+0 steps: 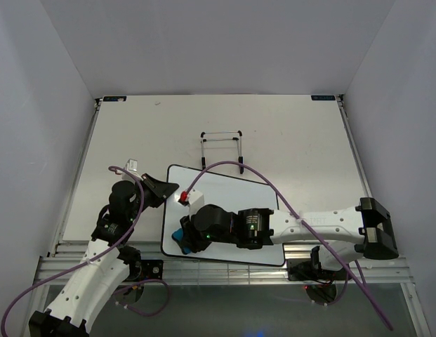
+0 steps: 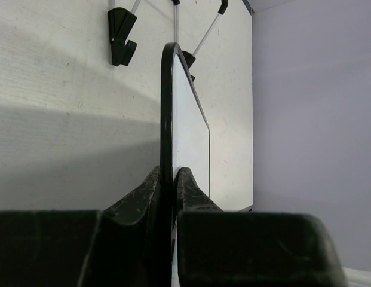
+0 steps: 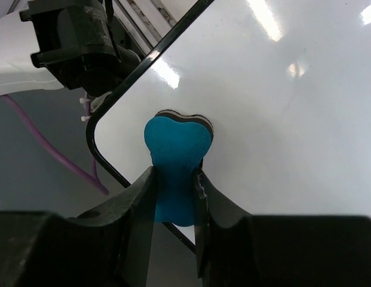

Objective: Erase the whiteboard

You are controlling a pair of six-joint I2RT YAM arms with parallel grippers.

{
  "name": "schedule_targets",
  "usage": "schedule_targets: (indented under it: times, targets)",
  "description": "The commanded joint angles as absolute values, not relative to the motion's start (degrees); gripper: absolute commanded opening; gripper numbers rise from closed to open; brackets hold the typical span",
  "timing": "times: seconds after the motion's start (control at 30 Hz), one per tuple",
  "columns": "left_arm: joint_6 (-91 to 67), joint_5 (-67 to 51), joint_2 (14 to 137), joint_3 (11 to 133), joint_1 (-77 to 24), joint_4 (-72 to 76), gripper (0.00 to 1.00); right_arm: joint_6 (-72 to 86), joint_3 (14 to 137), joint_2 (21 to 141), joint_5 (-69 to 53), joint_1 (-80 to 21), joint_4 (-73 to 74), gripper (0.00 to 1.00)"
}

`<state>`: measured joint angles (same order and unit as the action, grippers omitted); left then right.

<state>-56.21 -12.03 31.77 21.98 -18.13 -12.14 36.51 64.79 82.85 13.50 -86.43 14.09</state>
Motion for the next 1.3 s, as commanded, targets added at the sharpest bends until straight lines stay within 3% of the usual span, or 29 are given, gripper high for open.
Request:
schedule_targets:
  times: [0.0, 0.47, 0.7, 1.0, 1.27]
  targets:
    - [-51.50, -8.88, 31.55, 21.88, -18.46, -14.50, 0.00, 37.18, 63.81, 82.10, 17.93, -86.40, 19.77, 0.08]
    - [-51.42, -8.70, 31.82, 22.41, -18.46, -14.68, 0.00, 42.28, 51.42, 73.30, 18.64, -86.48, 22.59, 0.08]
    - [-51.59, -8.70, 31.82, 22.24, -18.46, -14.68, 0.00, 33.06, 57.99, 80.32, 9.15, -91.48, 11.17, 0.08]
    - [-51.59, -8.96, 31.73, 22.50, -18.46, -14.68, 0.00, 28.48, 66.62, 85.87, 12.64, -91.67, 11.51, 0.08]
    - [-51.42, -9.05, 31.99, 22.85, -18.46, -14.68, 0.00, 32.60, 54.07, 79.82, 15.38, -85.52, 13.53, 0.08]
